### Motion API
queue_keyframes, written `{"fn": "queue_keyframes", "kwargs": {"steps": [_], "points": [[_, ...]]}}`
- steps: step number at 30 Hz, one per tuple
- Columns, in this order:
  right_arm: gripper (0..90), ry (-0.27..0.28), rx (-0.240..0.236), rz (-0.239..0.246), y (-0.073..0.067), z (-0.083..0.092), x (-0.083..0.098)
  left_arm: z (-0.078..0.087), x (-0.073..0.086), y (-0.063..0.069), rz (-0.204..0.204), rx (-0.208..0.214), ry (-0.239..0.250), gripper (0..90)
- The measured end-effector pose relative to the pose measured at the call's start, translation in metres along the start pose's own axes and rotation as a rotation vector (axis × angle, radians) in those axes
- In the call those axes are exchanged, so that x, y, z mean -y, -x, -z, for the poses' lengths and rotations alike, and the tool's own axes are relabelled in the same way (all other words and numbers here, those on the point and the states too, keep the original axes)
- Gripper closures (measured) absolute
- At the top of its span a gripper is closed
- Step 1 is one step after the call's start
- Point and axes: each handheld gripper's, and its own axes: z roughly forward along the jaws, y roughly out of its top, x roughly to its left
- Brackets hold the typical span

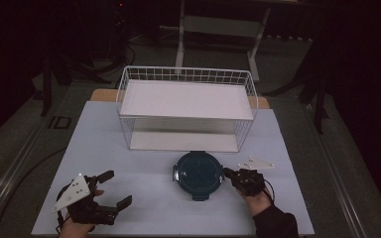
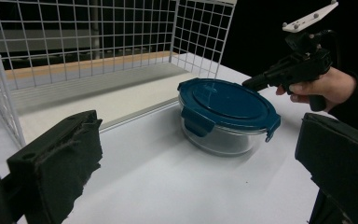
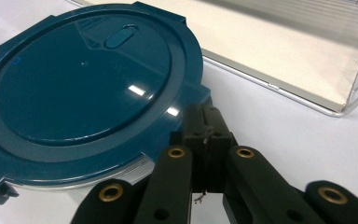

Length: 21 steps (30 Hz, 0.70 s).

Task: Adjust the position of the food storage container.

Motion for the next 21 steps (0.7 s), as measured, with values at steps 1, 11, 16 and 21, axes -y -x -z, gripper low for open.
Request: {"fn": "queue_keyframes", "kwargs": {"steps": [1, 11, 16, 21], "points": [[90.0, -0.011, 0.008, 0.005, 0.0, -0.001, 0.001, 0.0, 0.0, 0.0, 0.0, 0.0, 0.0, 0.5], [90.0, -0.014, -0.002, -0.023, 0.0, -0.006, 0.001, -0.001, 0.0, 0.001, -0.002, 0.006, -0.006, 0.5], [90.0, -0.016, -0.025, -0.004, -0.008, -0.012, -0.003, -0.001, 0.0, 0.001, -0.003, 0.007, -0.007, 0.5], [90.0, -0.018, -0.049, 0.008, -0.016, -0.018, -0.007, -0.001, 0.001, 0.0, -0.001, 0.008, -0.007, 0.5]]}}
